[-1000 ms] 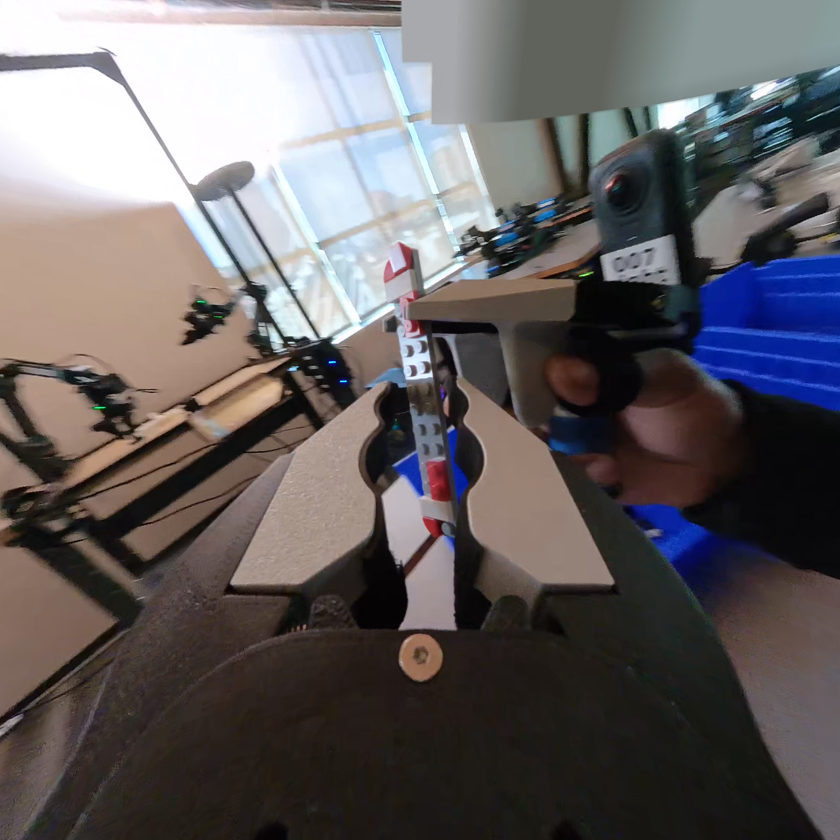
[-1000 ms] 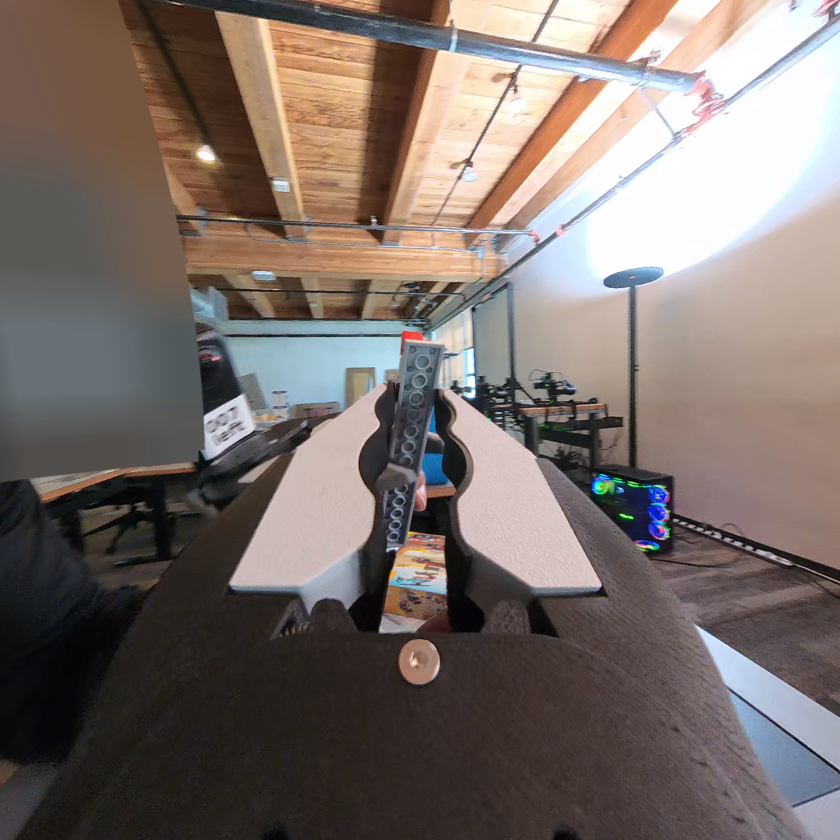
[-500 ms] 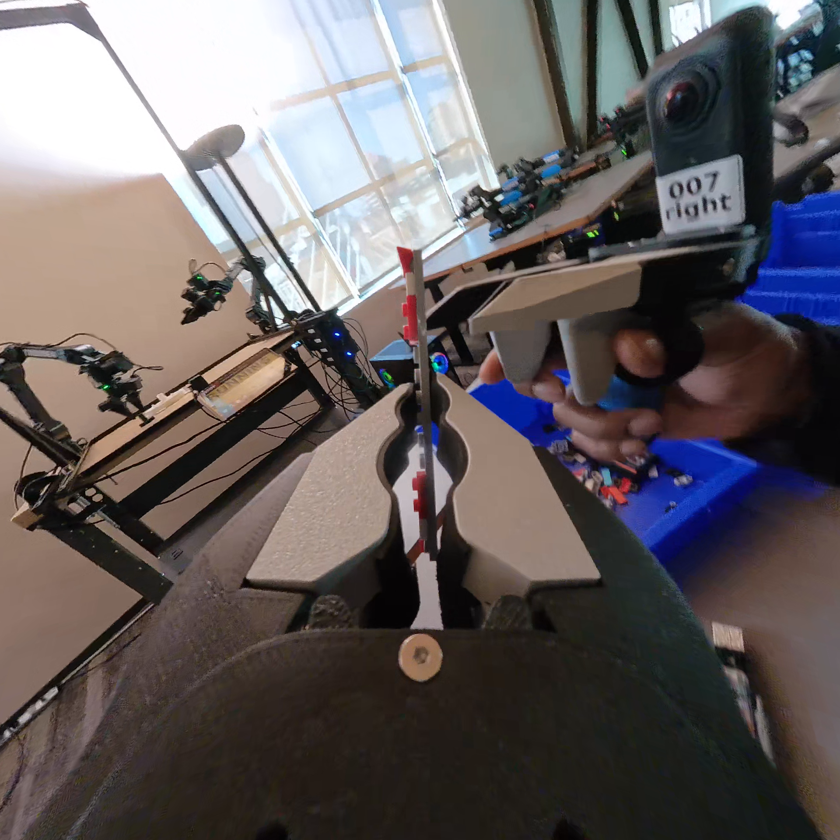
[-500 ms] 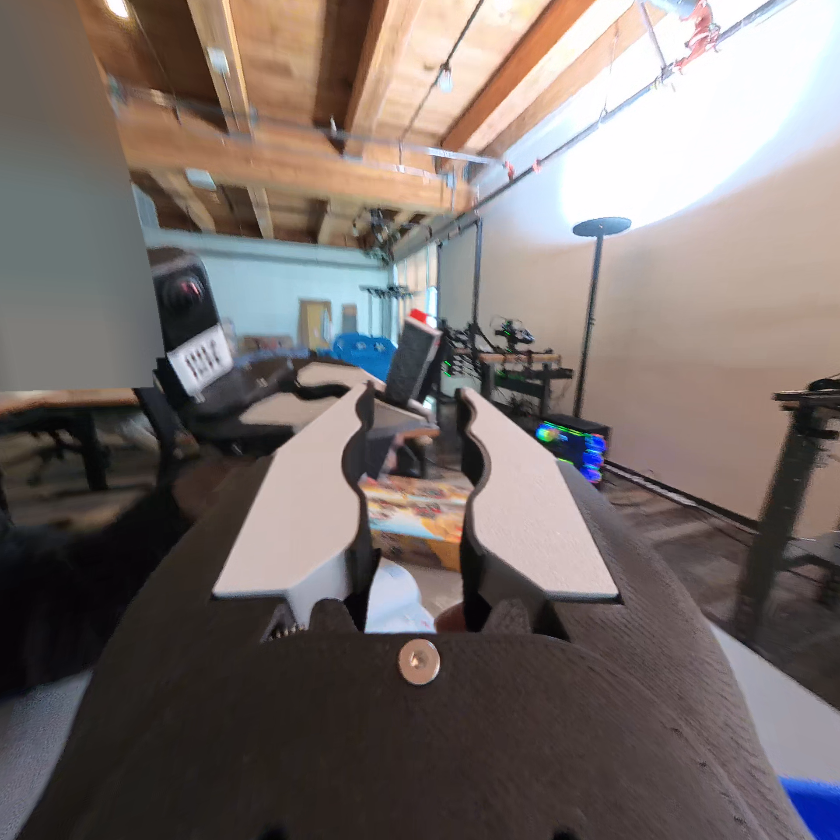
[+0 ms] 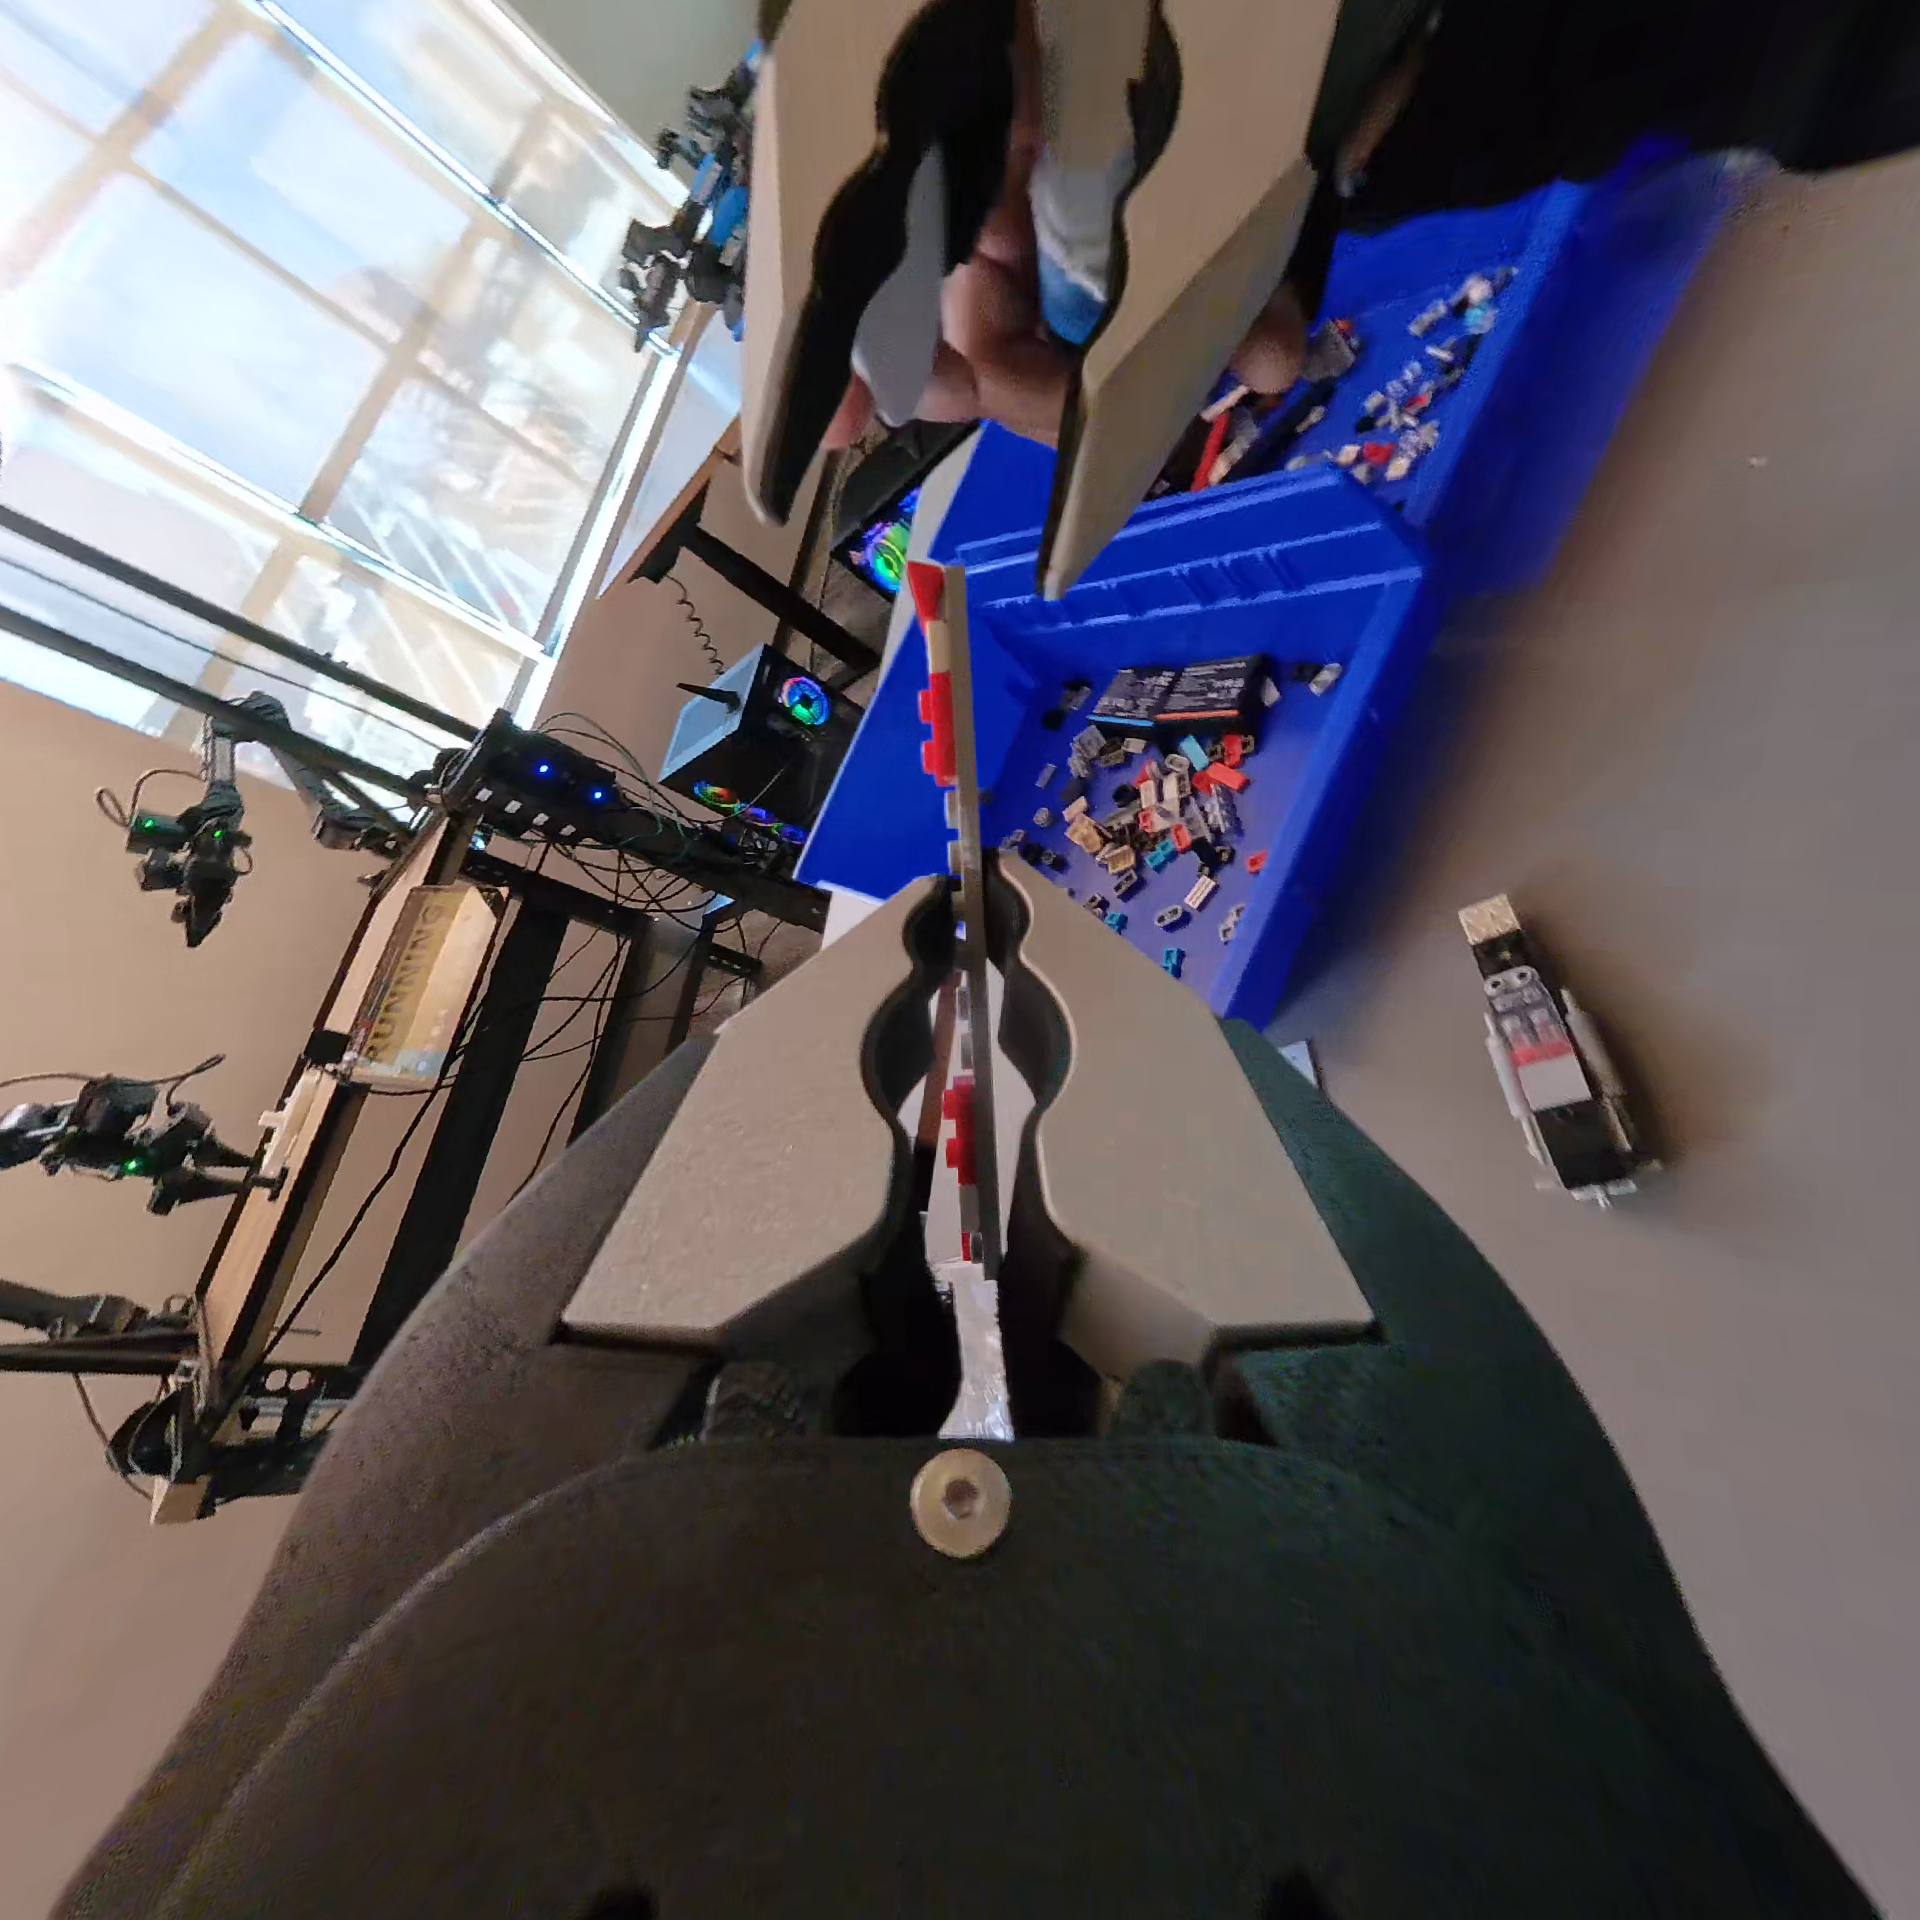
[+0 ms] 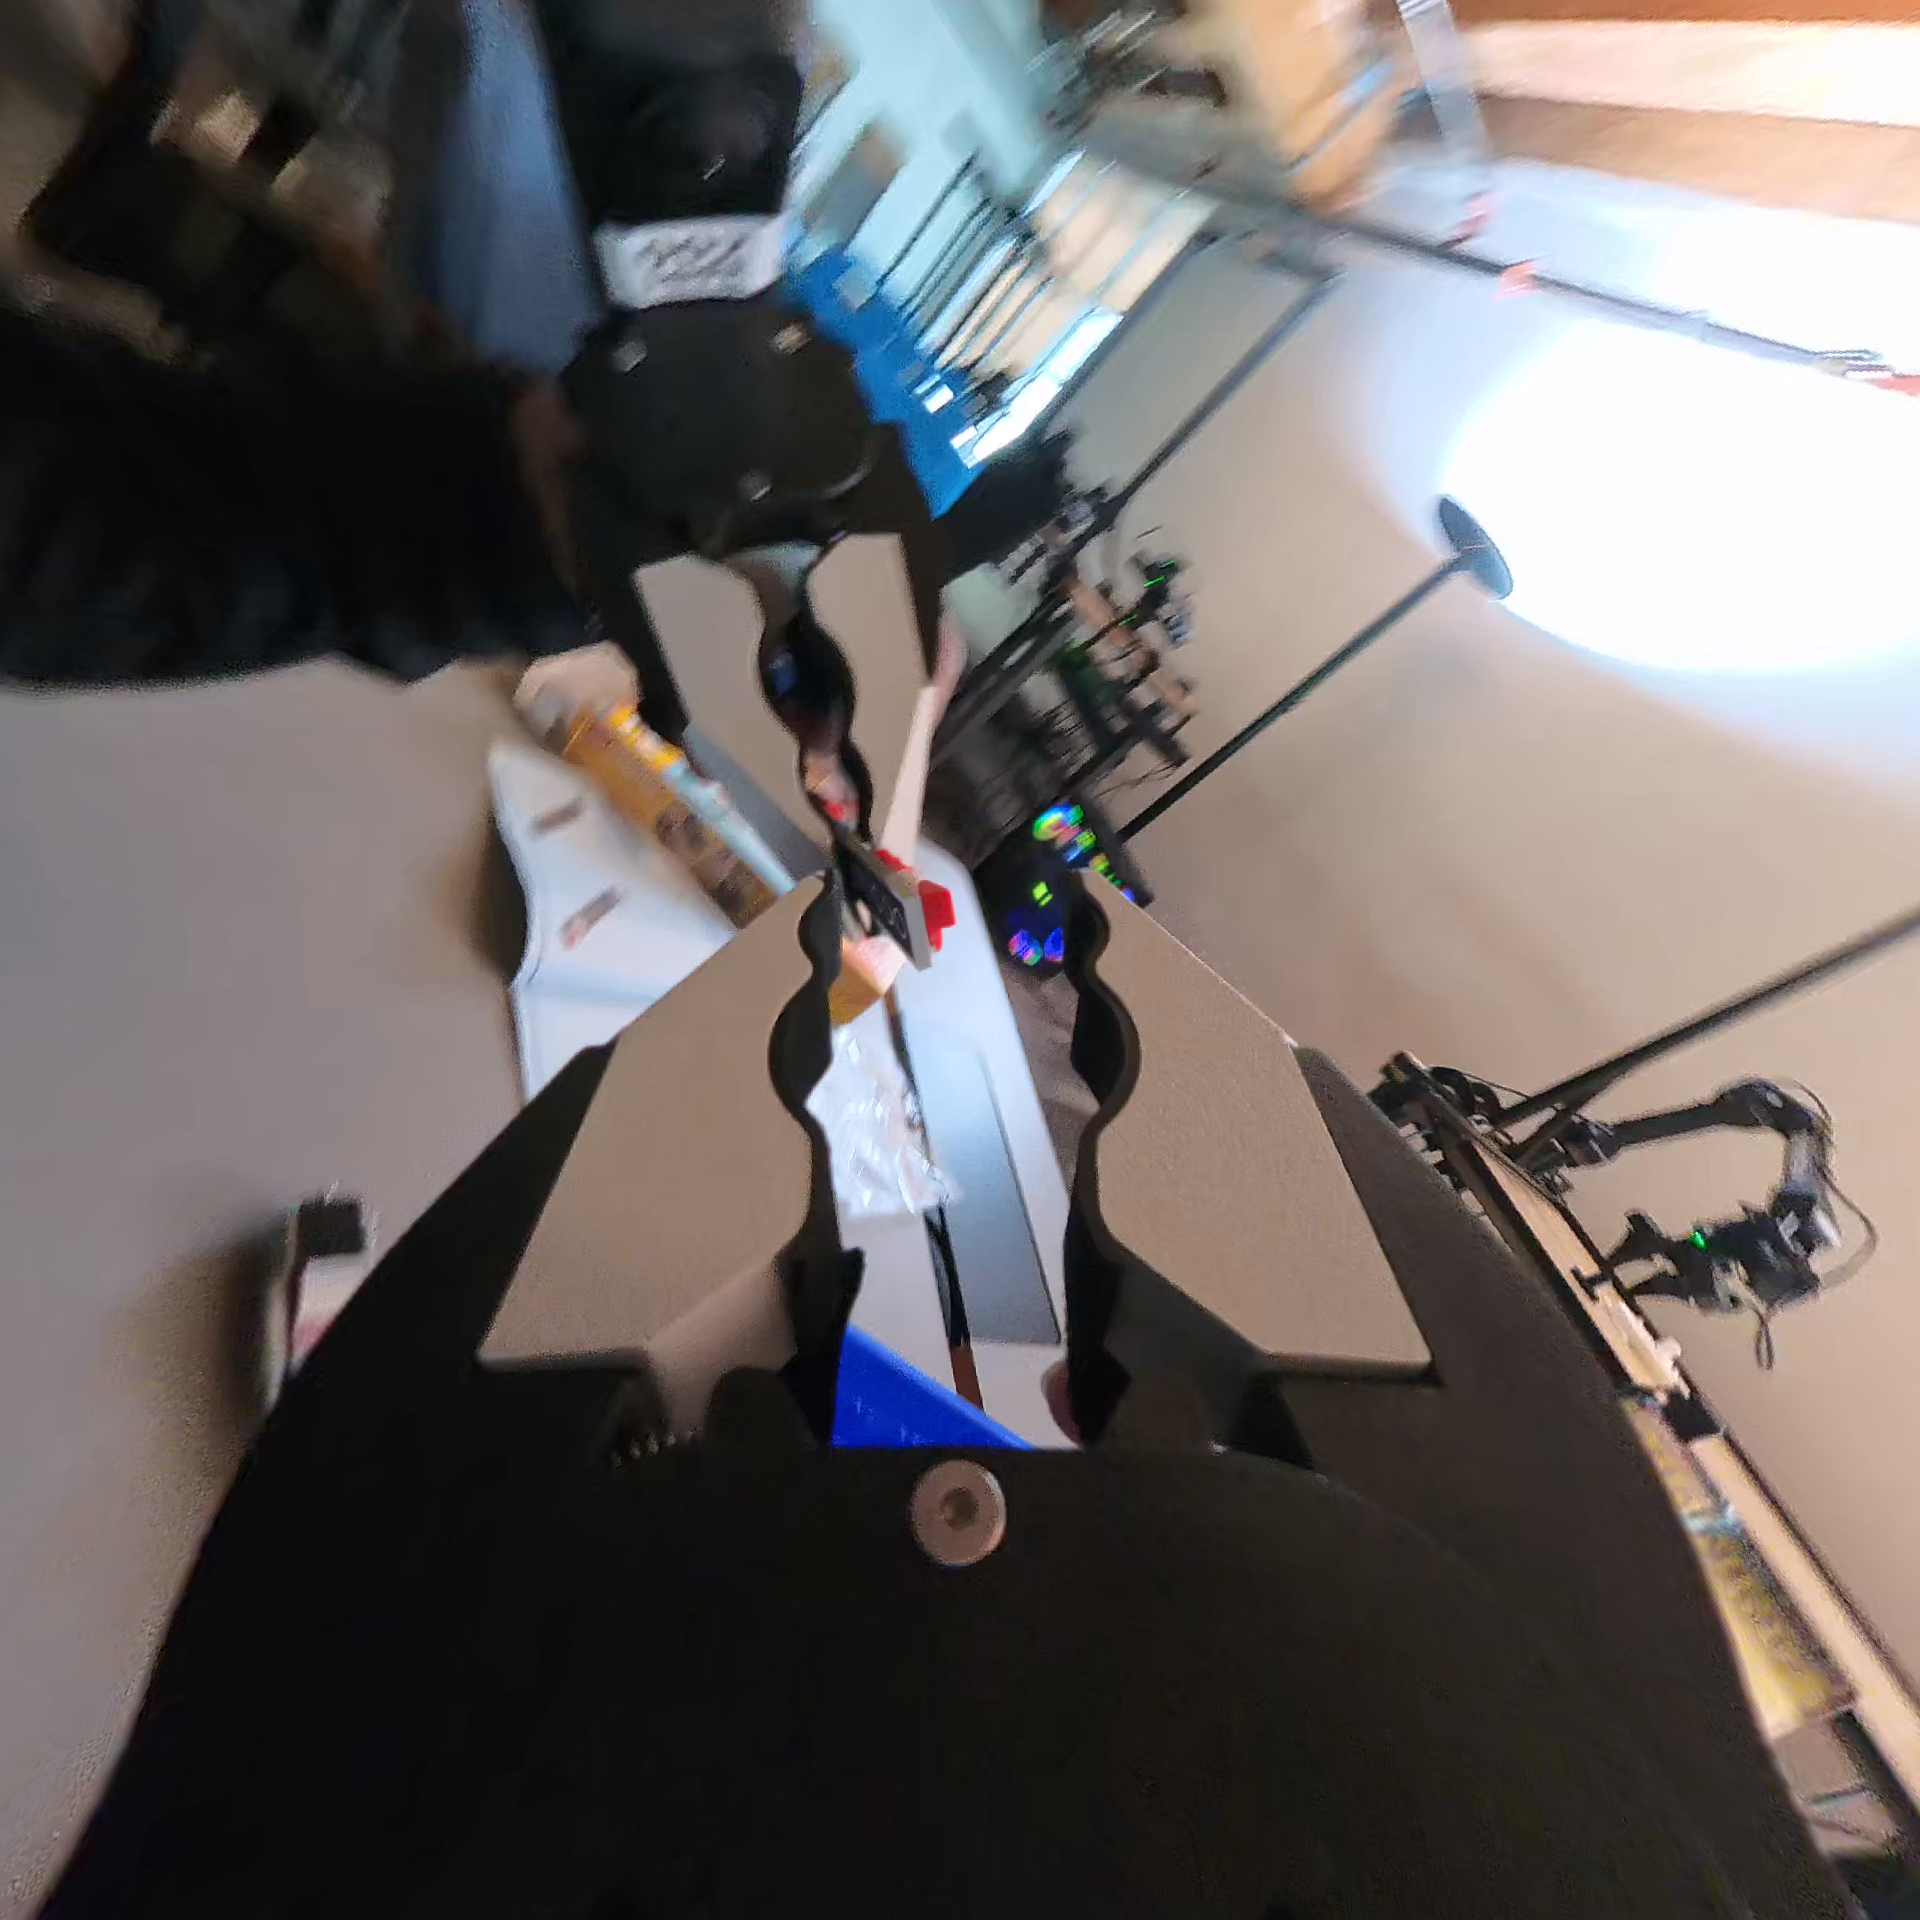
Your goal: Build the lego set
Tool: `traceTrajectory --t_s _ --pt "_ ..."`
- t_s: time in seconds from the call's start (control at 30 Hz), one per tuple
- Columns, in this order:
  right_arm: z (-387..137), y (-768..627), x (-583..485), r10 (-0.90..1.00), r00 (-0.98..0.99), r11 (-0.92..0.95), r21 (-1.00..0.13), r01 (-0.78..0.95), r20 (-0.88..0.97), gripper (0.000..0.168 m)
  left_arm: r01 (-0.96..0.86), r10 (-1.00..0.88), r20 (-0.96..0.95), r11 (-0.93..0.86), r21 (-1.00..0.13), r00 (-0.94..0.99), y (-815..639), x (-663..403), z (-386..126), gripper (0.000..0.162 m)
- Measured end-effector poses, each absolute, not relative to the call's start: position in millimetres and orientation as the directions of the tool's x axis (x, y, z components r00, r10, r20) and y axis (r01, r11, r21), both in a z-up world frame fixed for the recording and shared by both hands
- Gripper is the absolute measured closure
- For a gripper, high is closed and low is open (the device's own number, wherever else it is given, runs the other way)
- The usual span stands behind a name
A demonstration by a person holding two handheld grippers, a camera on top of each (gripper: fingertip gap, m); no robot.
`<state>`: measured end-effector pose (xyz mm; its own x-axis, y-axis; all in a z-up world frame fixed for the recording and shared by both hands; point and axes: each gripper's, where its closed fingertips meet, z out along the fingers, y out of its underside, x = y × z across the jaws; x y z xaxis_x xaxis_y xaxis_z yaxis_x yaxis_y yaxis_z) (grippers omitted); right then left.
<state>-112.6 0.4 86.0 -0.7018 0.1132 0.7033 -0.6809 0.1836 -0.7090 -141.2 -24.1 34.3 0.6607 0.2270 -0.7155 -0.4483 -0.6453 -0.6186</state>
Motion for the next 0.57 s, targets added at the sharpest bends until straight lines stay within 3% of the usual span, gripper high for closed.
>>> traceTrajectory --t_s 0.03,0.33,0.57 --pt "83 -1 -107 0.074 -0.692 0.207 -0.69 -0.693 0.718 0.126 -0.454 0.207 -0.717 -0.651 -0.609 0.666 -24 -138 32 0.157" --pt "52 -1 -93 -0.179 -0.604 0.339 -0.527 -0.779 0.777 0.135 -0.507 0.07 -0.722 -0.665 -0.548 0.688 -23 -119 17 0.157" --pt "46 0 -90 -0.235 -0.566 0.337 -0.48 -0.81 0.79 0.145 -0.51 0.045 -0.731 -0.686 -0.518 0.681 -26 -118 13 0.157"
